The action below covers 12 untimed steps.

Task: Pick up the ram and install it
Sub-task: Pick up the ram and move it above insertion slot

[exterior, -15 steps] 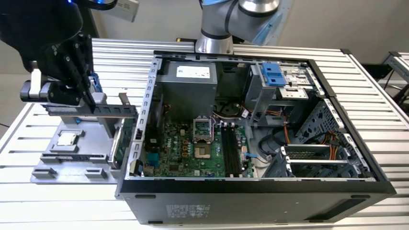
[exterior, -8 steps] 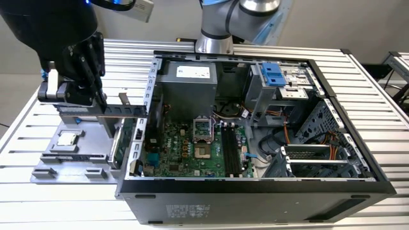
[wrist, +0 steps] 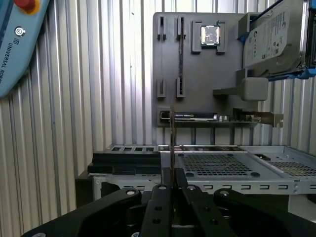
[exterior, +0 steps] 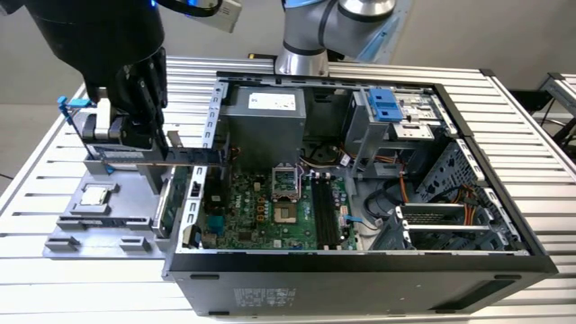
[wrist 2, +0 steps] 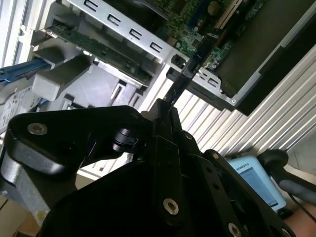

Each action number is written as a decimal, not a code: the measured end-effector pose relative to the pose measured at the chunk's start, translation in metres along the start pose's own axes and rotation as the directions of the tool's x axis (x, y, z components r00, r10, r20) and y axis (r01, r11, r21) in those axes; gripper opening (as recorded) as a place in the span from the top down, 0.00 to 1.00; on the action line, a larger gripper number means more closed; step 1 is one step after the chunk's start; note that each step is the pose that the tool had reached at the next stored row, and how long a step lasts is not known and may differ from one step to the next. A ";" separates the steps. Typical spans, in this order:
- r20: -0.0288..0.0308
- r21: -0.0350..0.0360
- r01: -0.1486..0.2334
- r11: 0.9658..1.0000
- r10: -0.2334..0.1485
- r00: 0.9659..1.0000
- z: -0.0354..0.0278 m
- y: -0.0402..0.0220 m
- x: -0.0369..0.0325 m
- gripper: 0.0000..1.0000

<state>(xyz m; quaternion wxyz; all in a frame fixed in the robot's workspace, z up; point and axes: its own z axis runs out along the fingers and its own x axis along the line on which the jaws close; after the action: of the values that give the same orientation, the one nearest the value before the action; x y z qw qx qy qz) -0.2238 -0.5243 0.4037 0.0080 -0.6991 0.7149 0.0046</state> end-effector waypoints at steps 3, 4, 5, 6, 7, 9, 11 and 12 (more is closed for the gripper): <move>0.000 0.000 0.000 1.000 0.000 1.000 0.0000 -0.0069 -0.0001 1.00; 0.000 0.000 0.000 1.000 0.000 1.000 0.0000 -0.0092 -0.0002 1.00; 0.000 0.000 0.000 1.000 0.000 1.000 0.0001 -0.0116 -0.0003 1.00; 0.000 0.000 0.000 1.000 0.000 1.000 0.0001 -0.0137 -0.0003 1.00; 0.000 0.000 0.000 1.000 0.000 1.000 0.0001 -0.0160 -0.0003 1.00; 0.000 0.000 0.000 1.000 0.000 1.000 0.0001 -0.0202 -0.0004 1.00; 0.000 0.000 0.000 1.000 0.000 1.000 0.0001 -0.0249 -0.0005 1.00; 0.000 0.000 0.000 1.000 0.000 1.000 0.0002 -0.0268 -0.0006 1.00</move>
<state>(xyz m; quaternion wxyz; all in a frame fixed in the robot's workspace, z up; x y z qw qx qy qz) -0.1970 -0.5243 0.4037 0.0080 -0.6993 0.7148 0.0046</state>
